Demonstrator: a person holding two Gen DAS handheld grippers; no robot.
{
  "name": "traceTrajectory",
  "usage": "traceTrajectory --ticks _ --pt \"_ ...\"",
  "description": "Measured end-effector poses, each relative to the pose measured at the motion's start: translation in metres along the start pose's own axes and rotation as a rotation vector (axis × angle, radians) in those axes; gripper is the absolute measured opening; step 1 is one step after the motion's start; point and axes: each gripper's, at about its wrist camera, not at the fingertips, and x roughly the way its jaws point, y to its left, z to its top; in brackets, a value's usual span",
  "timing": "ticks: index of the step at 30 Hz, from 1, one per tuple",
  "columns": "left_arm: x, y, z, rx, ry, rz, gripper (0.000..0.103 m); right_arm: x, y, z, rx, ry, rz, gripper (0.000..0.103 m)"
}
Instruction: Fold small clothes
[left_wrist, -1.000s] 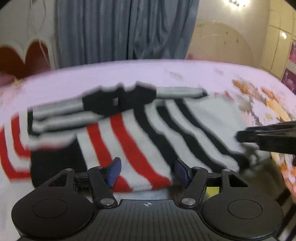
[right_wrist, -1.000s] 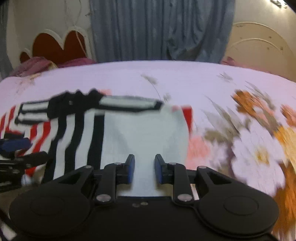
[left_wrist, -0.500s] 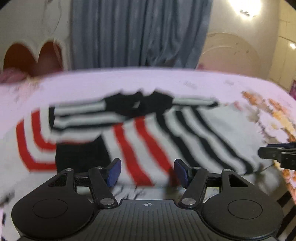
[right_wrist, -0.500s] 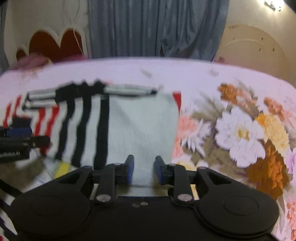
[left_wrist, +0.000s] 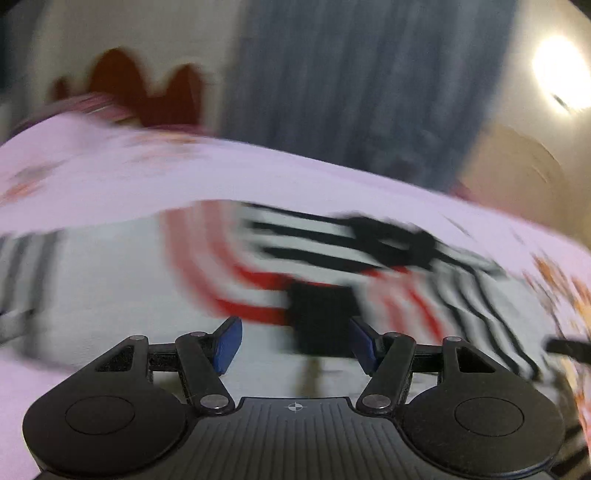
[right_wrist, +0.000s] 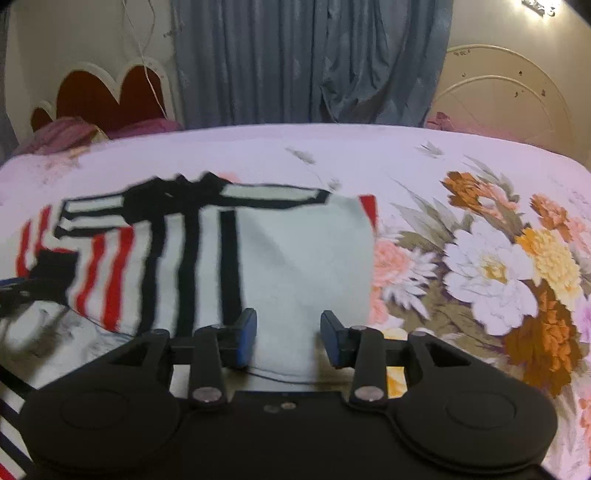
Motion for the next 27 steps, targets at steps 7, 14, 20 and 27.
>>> traceTrajectory --ticks 7,14,20,27 --pt "-0.058 0.184 -0.022 -0.493 -0.095 0.254 0.058 0.012 0.029 0.014 0.015 -0.013 0.070 0.038" --pt "-0.062 0.282 -0.033 -0.768 -0.183 0.267 0.046 0.023 0.066 0.019 0.004 0.004 0.113 0.038" --pt "-0.042 0.312 -0.026 -0.866 -0.245 0.227 0.031 0.023 0.080 0.020 -0.001 0.008 0.102 0.038" --pt "-0.013 0.248 0.031 -0.602 -0.229 0.107 0.004 0.018 0.070 0.020 0.025 -0.011 0.077 0.038"
